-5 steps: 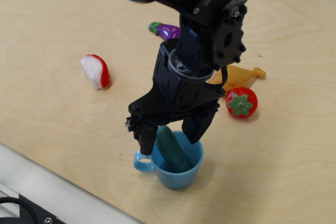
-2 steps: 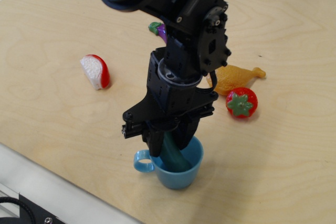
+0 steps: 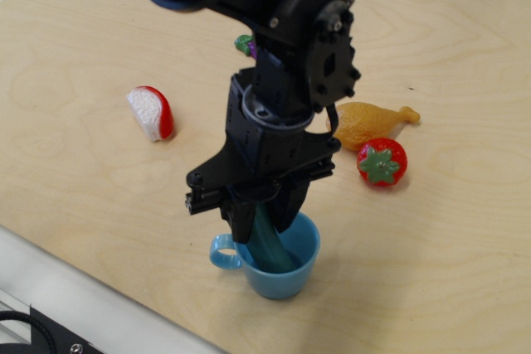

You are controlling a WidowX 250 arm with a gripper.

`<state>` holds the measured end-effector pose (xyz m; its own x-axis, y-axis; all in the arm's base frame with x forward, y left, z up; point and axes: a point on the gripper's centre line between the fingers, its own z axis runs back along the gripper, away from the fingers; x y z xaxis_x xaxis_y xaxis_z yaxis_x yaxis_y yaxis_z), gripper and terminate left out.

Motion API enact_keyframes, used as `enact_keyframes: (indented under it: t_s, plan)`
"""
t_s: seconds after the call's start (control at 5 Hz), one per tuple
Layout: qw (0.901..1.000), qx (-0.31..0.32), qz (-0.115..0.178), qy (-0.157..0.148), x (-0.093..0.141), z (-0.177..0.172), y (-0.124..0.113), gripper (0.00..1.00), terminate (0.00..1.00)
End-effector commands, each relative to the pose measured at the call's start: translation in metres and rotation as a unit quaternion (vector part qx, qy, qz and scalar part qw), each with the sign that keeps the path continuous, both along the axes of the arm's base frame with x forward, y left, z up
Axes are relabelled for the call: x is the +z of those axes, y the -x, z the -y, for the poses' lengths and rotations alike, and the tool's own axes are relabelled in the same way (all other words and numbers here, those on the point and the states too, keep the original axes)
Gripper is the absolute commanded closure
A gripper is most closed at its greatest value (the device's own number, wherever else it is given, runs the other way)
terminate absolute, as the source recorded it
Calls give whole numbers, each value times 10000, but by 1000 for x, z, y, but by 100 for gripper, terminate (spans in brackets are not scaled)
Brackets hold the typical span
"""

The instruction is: Take cucumber out of cup

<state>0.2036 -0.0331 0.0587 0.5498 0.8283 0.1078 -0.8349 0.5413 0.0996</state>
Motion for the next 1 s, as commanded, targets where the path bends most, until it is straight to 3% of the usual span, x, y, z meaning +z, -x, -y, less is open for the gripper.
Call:
enact_keyframes:
  t_s: [0.0, 0.4, 0.8]
  plan:
    - [9996, 29, 281, -49, 41, 4, -6, 100, 0]
    - [9966, 369, 725, 162, 75, -22, -32, 100, 0]
    - [9946, 790, 658, 166, 69, -66, -69, 100, 0]
